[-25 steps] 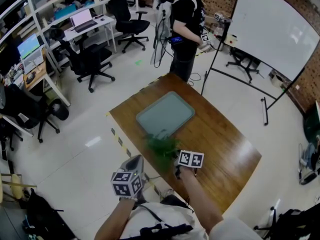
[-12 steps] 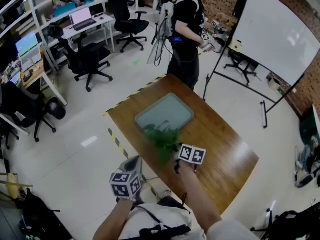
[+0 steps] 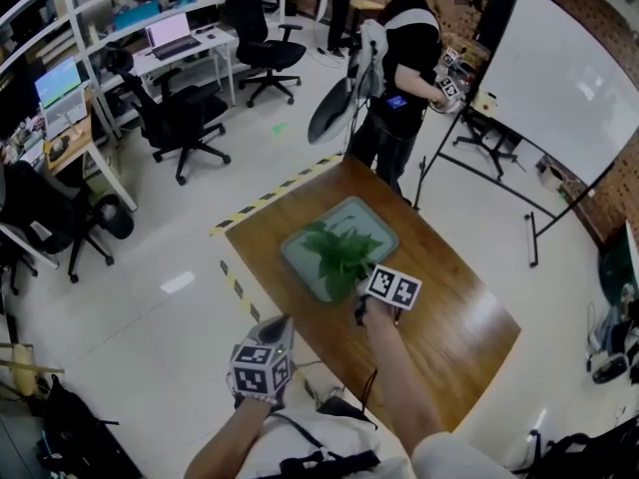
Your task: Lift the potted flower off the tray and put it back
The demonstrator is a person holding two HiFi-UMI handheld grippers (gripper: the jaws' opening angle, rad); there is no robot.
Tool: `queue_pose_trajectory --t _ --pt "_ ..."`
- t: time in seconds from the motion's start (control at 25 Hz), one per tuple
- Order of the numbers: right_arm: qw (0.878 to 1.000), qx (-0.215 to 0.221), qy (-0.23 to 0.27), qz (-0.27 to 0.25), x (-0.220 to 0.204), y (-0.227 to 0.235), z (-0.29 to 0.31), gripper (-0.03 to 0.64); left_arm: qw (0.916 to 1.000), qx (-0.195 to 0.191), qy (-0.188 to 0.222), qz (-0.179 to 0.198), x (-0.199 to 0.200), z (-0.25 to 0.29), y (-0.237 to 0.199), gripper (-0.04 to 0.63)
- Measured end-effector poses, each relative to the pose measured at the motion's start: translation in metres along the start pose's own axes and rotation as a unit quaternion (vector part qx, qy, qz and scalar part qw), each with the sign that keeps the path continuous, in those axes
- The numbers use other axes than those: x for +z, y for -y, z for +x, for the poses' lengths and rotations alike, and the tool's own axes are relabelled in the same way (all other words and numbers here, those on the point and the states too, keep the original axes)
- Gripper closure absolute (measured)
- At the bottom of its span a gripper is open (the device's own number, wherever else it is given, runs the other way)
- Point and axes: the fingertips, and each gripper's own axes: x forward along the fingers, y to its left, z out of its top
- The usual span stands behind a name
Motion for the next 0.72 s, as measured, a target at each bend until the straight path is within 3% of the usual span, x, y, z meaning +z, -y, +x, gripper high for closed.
queue_pose_trajectory --t 0.24,0.72 --pt "1.0 -0.018 0.002 0.014 0.014 0.014 0.032 0.552 0.9998 0.017 0.0 -0.01 0.01 0.003 -0.025 0.6" --pt "0.998 -0.045 -0.023 0.023 -0.003 0.037 0.083 0.552 0.9965 0.07 0.0 -0.046 0.001 -0.01 -0.068 0.6"
